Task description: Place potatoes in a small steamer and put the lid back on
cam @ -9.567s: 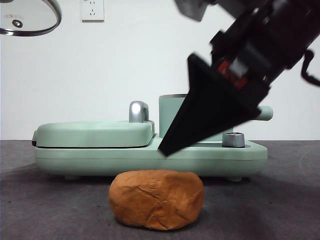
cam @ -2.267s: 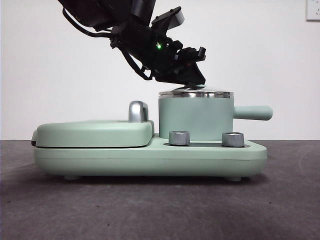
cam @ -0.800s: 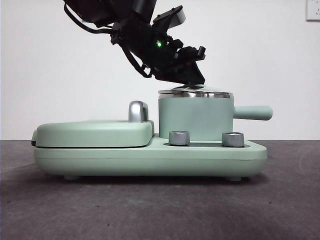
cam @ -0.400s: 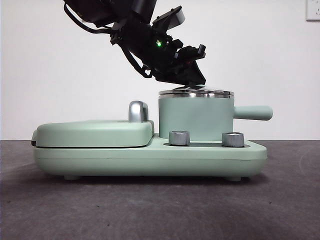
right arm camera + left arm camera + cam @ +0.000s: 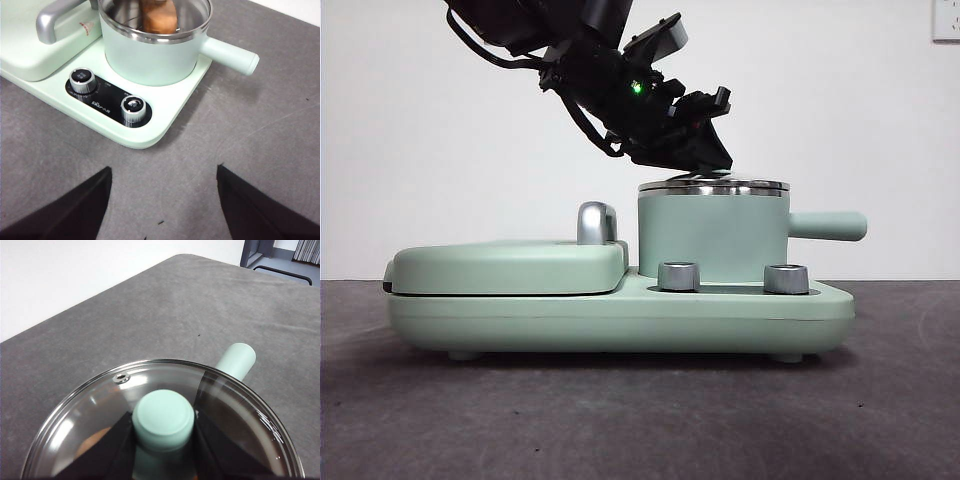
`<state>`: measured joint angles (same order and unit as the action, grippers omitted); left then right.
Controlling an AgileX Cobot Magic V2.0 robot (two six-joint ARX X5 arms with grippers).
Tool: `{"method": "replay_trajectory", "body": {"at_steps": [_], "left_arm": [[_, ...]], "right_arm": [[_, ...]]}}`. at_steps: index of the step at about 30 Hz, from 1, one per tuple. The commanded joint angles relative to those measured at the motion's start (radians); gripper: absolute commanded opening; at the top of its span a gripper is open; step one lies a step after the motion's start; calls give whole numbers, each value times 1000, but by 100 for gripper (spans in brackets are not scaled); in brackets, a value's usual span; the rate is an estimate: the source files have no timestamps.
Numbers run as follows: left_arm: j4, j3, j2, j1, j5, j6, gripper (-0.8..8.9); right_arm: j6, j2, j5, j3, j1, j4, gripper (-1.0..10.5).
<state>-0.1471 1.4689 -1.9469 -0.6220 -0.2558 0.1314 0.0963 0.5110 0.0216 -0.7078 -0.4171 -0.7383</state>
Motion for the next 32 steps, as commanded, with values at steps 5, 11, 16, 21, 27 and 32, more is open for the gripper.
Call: {"method": "replay_trajectory", "body": {"at_steps": [5,11,16,21,27,32], "left_arm": [[-3,24,-32,0,-7,-10,289],[24,24,22,8,-8,-19,344],[182,24,125,43,-25,-34,344],[294,-11,233,124,-101,-137,343],[278,-231,463,209,-110,-177,342],[282,-505,713,282,-108,-207,339]], "right_arm": [[-10,3,-4,1,-5,3,324],[-10,3,-3,1,-5,3,324],[-11,3,-3,1,-5,3,325],[-11,3,-2,1,-5,3,325],[-11,3,4,1,-5,3,325],[-11,3,5,1,-5,3,325]]}}
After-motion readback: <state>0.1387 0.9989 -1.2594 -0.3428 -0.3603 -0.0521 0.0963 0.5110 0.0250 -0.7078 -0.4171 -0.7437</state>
